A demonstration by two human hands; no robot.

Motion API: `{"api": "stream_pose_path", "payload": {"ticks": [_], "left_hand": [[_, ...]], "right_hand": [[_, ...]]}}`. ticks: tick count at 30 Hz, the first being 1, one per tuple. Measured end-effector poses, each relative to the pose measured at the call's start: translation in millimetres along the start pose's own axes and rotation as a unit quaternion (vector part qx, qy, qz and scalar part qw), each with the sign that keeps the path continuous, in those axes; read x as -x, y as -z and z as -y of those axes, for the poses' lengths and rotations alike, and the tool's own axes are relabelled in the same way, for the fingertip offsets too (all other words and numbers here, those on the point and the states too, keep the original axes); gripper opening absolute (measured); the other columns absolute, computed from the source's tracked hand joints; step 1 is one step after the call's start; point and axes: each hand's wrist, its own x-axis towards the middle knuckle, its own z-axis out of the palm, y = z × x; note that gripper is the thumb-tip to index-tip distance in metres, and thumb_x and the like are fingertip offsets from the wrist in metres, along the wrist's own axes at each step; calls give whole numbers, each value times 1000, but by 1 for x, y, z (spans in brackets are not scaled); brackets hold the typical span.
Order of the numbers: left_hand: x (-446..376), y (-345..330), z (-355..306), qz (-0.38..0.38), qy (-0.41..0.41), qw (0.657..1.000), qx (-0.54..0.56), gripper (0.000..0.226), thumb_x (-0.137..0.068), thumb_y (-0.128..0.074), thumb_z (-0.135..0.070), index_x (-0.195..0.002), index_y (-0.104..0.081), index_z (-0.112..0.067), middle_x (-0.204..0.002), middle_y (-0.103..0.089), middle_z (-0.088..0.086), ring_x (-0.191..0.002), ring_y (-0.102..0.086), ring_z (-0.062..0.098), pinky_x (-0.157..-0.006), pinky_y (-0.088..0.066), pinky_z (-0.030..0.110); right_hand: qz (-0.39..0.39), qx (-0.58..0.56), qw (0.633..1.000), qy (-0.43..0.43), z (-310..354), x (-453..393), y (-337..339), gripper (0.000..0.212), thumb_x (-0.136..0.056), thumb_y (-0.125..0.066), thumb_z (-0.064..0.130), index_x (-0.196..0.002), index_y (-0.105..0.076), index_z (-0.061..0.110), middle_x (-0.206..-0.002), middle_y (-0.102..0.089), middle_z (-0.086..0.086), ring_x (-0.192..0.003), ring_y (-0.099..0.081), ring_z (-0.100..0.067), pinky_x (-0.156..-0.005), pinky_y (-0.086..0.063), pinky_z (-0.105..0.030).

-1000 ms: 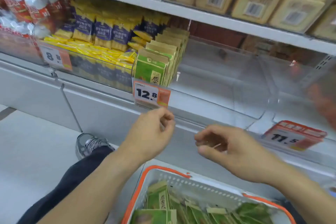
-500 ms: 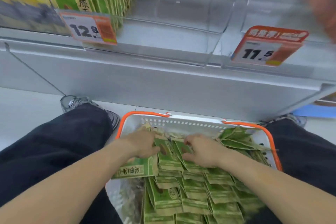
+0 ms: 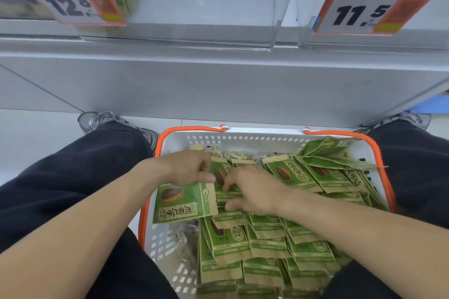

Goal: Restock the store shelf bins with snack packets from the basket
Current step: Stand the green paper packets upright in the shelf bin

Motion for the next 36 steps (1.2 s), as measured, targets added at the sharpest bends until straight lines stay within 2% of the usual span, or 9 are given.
{"api": "stream_pose_path", "payload": {"ticks": [3, 7, 11, 13, 18, 21, 24, 28, 36], "left_hand": [[4, 11, -4, -38, -31, 997, 54, 32, -98, -51, -46, -79, -60, -21, -76, -55, -5, -72, -53, 10, -67, -41, 27], [11, 26, -5, -180, -38, 977, 111, 48, -99, -48, -47, -72, -60, -9, -73, -59, 10, -68, -58, 24, -66, -45, 36], [10, 29, -7, -283, -15, 936, 210, 58, -99, -49, -46, -76, -56, 7, -68, -51, 15, -62, -49, 26, -60, -40, 34], [8, 25, -8, -260, 7, 930, 261, 55, -99, -50, -46, -79, -60, 4, -68, -60, 13, -61, -55, 25, -63, -47, 34], [3, 5, -12, -122, 74, 917, 371, 28, -103, -50, -29, -98, -63, -4, -87, -74, 20, -74, -73, 31, -76, -62, 40], [2, -2, -17, -106, 95, 903, 405, 22, -103, -50, -22, -94, -59, -4, -85, -74, 18, -74, -73, 28, -76, -62, 39], [4, -4, -25, -78, 92, 875, 469, 24, -102, -53, -27, -103, -62, -5, -91, -76, 15, -83, -75, 28, -83, -61, 42], [6, -11, -39, -35, 80, 850, 520, 40, -92, -66, -39, -117, -58, -8, -95, -77, 12, -88, -75, 27, -82, -60, 41], [-1, -25, -50, -131, 87, 866, 474, 27, -77, -82, -15, -96, -62, -17, -88, -77, 6, -81, -75, 23, -79, -61, 47]], "right_hand": [[-39, -24, 999, -8, 0, -1, 1, 4, -89, -72, 25, -86, -71, 23, -89, -70, 7, -87, -65, -13, -92, -52, -36], [-113, -52, 991, -49, -1, 5, 31, 22, -94, -64, 16, -76, -57, 28, -76, -63, 12, -70, -61, -3, -58, -41, -15], [-218, -115, 966, -77, -11, 22, 71, 16, -95, -65, 25, -80, -58, 25, -79, -68, 9, -73, -69, -11, -71, -58, -33], [-265, -124, 952, -88, -17, 33, 81, 14, -92, -68, 25, -80, -62, 24, -77, -70, 10, -74, -68, -7, -76, -59, -33], [-354, -153, 920, -72, -8, 60, 83, 17, -89, -71, 22, -76, -61, 27, -70, -68, 14, -68, -65, 3, -62, -50, -9], [-278, -156, 947, -48, 2, 67, 62, 13, -93, -68, 27, -81, -62, 30, -79, -70, 16, -67, -69, -1, -64, -55, -14], [-159, -111, 981, -29, 0, 64, 32, 4, -93, -67, 33, -89, -65, 32, -97, -67, 19, -89, -64, 5, -89, -50, -10], [-133, -102, 986, 16, -7, 58, -3, 7, -92, -68, 36, -94, -69, 29, -105, -60, 18, -106, -54, 1, -105, -40, -22], [-66, -191, 979, 10, -10, 59, 1, 14, -88, -72, 37, -102, -69, 34, -118, -57, 22, -115, -51, 4, -111, -34, -24]]}}
